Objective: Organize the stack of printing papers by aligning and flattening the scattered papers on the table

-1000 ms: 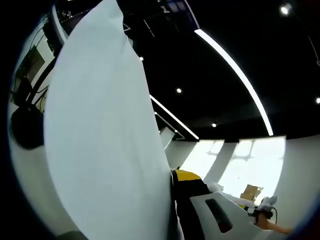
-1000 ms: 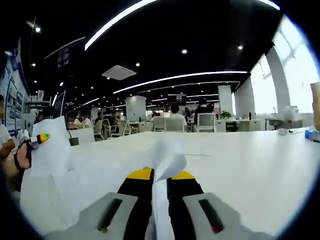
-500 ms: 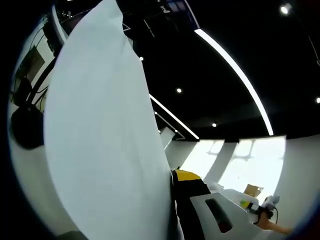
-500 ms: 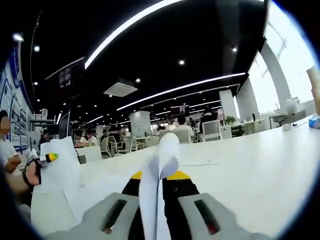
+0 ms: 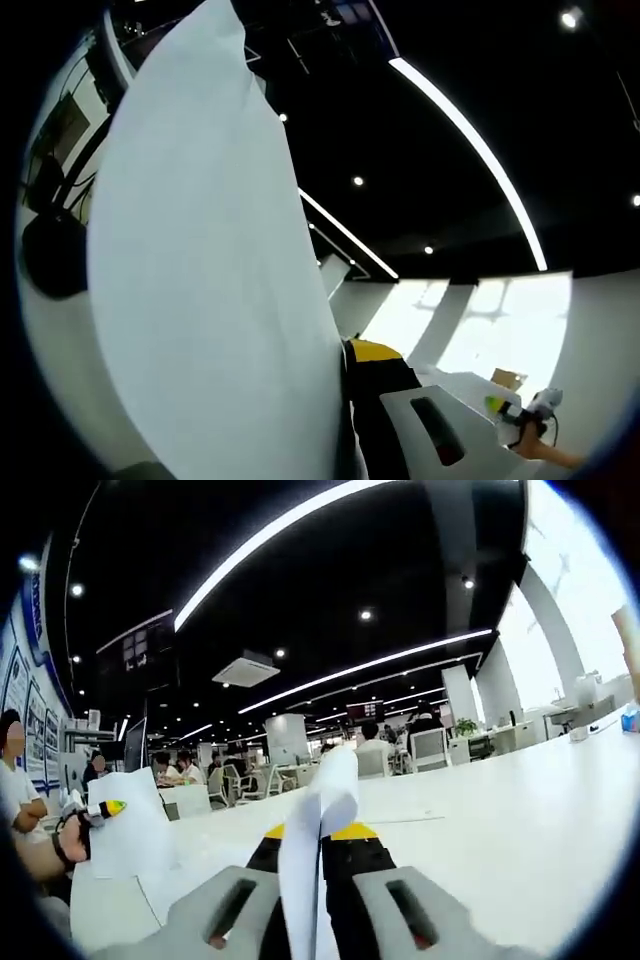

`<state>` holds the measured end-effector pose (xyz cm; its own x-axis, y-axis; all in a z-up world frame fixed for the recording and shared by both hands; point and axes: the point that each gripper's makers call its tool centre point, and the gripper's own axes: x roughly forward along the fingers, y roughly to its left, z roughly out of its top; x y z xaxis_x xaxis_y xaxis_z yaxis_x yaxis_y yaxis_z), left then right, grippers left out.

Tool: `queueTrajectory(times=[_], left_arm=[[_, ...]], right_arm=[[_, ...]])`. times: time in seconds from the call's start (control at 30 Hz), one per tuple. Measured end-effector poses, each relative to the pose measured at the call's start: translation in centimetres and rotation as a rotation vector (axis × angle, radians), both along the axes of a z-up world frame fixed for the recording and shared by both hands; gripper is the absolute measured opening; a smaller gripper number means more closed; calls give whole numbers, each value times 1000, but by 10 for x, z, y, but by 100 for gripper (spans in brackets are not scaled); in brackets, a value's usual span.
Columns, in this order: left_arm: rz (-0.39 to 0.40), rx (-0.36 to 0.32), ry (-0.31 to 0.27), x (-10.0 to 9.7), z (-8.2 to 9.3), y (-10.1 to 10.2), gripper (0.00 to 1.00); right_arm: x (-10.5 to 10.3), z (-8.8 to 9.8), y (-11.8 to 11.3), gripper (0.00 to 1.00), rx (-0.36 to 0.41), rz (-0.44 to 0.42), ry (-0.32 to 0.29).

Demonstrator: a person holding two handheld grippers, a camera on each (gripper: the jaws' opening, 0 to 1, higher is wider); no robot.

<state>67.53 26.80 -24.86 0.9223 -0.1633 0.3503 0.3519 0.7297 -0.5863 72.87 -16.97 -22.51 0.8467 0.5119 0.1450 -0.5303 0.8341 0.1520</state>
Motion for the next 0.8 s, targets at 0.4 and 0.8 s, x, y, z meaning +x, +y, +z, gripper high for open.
queueTrajectory(times=[0.4, 0.8], left_arm=[[5, 6, 3, 0, 0, 0, 7], [5, 8, 2, -1, 0, 0, 7]], right_arm=[[-11, 22, 17, 0, -3, 32, -42], [-14, 47, 27, 0, 20, 72, -85]])
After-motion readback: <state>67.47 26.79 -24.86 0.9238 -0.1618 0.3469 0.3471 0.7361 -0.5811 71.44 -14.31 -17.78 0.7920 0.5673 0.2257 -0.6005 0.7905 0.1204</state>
